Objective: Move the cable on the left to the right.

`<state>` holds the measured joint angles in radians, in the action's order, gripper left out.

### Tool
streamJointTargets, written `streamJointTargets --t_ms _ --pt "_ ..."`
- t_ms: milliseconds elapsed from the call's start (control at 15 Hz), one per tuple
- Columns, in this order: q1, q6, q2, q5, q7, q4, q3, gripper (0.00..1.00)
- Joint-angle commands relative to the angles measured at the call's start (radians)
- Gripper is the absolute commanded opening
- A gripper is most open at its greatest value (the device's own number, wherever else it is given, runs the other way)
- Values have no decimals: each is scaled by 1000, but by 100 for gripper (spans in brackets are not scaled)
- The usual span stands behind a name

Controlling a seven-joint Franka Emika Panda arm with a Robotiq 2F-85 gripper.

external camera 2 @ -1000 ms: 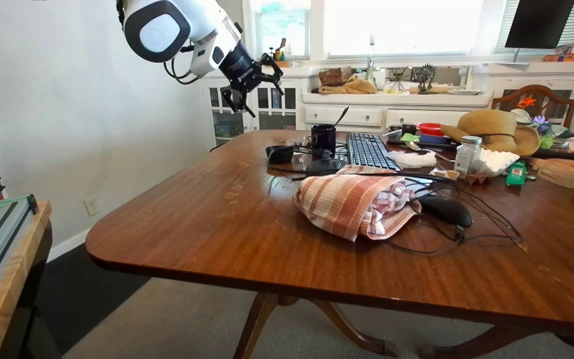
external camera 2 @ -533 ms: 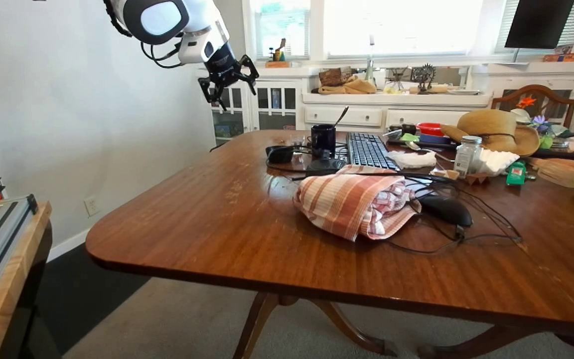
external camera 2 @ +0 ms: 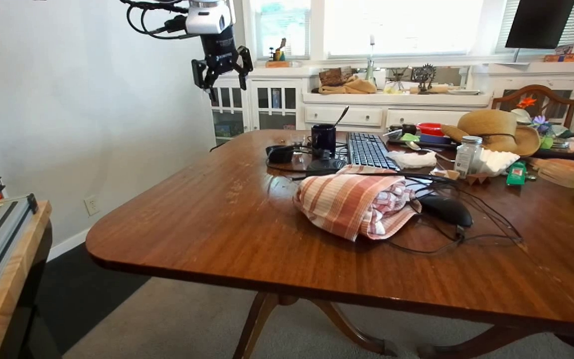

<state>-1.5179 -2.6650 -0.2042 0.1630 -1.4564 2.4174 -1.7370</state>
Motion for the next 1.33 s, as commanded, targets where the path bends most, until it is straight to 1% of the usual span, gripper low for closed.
streamJointTargets --t_ms 0,133,200,333,400,467,667,867,933,1067,1267 --pt "-246 228 -8 -225 -57 -70 -232 100" --pt "-360 367 -67 -385 -90 -102 -356 100" --pt "-406 443 -103 -461 -101 -114 -415 100" --pt "-456 605 -196 -604 -110 -122 -506 100" --pt "-475 686 -236 -643 -79 -125 -546 100" --pt "-405 768 -306 -715 -78 -128 -508 100" --pt "-407 978 -403 -780 13 -126 -570 100" --pt "-395 1135 -465 -861 112 -130 -597 100" --pt "-364 1087 -429 -824 41 -153 -555 100" --pt "-360 1130 -460 -851 73 -151 -564 100" --pt "-360 1133 -468 -858 85 -146 -565 100"
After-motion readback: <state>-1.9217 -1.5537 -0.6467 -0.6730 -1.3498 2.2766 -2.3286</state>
